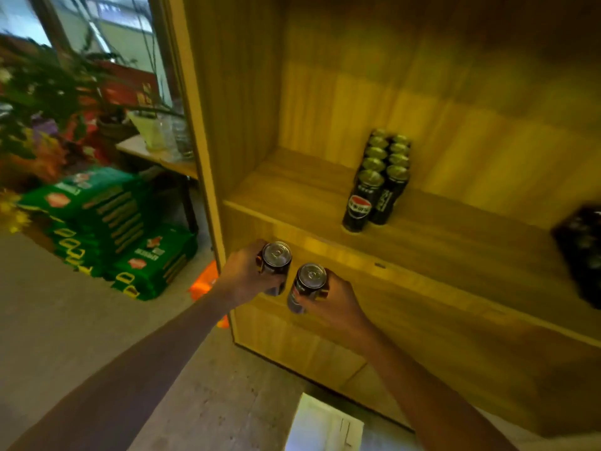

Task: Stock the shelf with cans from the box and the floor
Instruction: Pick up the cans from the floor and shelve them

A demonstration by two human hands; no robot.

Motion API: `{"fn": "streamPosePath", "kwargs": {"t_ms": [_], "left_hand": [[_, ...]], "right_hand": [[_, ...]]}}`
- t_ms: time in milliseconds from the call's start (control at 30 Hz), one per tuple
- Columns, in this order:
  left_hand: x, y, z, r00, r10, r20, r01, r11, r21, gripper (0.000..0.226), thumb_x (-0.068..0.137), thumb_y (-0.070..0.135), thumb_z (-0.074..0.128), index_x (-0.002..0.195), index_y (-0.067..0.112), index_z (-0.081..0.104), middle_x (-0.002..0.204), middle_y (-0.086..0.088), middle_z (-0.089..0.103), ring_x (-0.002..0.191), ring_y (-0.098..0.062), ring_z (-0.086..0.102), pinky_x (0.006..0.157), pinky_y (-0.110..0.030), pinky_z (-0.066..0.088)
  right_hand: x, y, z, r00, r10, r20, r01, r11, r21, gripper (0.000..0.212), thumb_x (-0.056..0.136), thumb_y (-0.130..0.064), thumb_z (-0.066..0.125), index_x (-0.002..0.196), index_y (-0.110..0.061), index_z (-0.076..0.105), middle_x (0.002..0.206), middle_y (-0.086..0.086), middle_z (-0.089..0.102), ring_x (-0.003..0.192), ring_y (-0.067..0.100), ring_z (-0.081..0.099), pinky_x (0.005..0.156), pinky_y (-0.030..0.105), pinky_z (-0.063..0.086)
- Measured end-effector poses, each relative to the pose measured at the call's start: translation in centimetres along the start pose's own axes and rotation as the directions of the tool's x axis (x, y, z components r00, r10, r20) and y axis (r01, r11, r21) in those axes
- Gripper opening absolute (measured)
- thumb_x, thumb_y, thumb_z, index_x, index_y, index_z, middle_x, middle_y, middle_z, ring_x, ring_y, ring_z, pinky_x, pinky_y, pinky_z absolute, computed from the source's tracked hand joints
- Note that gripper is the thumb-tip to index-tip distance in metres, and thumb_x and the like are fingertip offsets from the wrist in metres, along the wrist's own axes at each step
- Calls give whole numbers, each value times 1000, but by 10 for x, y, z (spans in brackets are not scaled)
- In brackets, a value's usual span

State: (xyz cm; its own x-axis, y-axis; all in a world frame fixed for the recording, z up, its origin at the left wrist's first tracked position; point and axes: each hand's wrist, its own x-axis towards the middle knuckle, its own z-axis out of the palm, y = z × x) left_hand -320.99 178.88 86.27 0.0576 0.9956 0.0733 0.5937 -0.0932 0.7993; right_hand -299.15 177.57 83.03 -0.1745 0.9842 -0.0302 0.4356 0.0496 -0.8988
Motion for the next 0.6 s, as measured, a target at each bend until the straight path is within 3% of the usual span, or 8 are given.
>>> {"fn": "streamPosePath", "kwargs": {"t_ms": [133, 267, 333, 400, 433, 533, 600], "left_hand": [[28, 69, 5, 993, 115, 27, -115, 993, 2, 49, 60, 31, 87, 102, 24, 64, 90, 14, 67, 82, -4, 62, 62, -7, 41], [57, 114, 16, 986, 164, 33, -162, 986, -45, 43, 60, 28, 90, 93, 22, 62, 85, 15, 64, 80, -3, 61, 61, -10, 43], [70, 129, 22, 989, 147, 19, -146, 988, -47, 48, 60, 31, 91, 98, 15, 65, 90, 8, 66, 84, -10, 62, 67, -20, 48], [81, 139, 29, 988, 154, 7, -153, 987, -42, 51, 60, 33, 91, 101, 17, 65, 94, 5, 66, 88, -11, 61, 67, -21, 47], [85, 142, 32, 988, 154, 3, -153, 987, -43, 52, 59, 34, 91, 102, 17, 66, 96, 4, 67, 90, -12, 61, 69, -23, 49], [98, 148, 43, 992, 126, 14, -125, 990, -65, 57, 56, 34, 89, 105, 13, 68, 106, -3, 71, 99, -20, 64, 82, -37, 53], [105, 149, 51, 993, 119, 20, -117, 991, -59, 51, 59, 31, 90, 102, 14, 68, 105, -4, 71, 98, -22, 65, 78, -34, 51]], "right_hand": [[5, -22, -59, 998, -35, -50, 34, 999, -25, 48, 73, -31, 86, 116, -26, 65, 108, -8, 72, 101, 9, 68, 84, 31, 56], [16, -35, -103, 997, -21, -77, 20, 1000, -14, 46, 73, -25, 85, 105, -47, 61, 101, -22, 70, 97, -7, 65, 82, 25, 52], [24, -36, -120, 994, -14, -107, 13, 1000, -2, 51, 74, -20, 85, 112, -41, 60, 110, -16, 70, 104, -2, 65, 89, 32, 53], [31, -33, -134, 987, -19, -158, 22, 1000, 15, 56, 74, -16, 85, 123, -26, 59, 118, -7, 69, 111, 9, 65, 93, 38, 53], [34, -32, -139, 983, -18, -182, 24, 999, 28, 57, 73, -15, 84, 123, -27, 59, 116, -9, 70, 110, 8, 66, 91, 34, 54], [37, -34, -151, 970, -7, -244, 5, 1000, -8, 61, 69, -22, 86, 105, -60, 57, 103, -35, 67, 96, -14, 63, 71, 7, 50], [42, -34, -156, 967, 3, -256, -4, 1000, -4, 63, 66, -26, 88, 97, -68, 52, 97, -48, 60, 91, -23, 58, 64, 3, 47]]}}
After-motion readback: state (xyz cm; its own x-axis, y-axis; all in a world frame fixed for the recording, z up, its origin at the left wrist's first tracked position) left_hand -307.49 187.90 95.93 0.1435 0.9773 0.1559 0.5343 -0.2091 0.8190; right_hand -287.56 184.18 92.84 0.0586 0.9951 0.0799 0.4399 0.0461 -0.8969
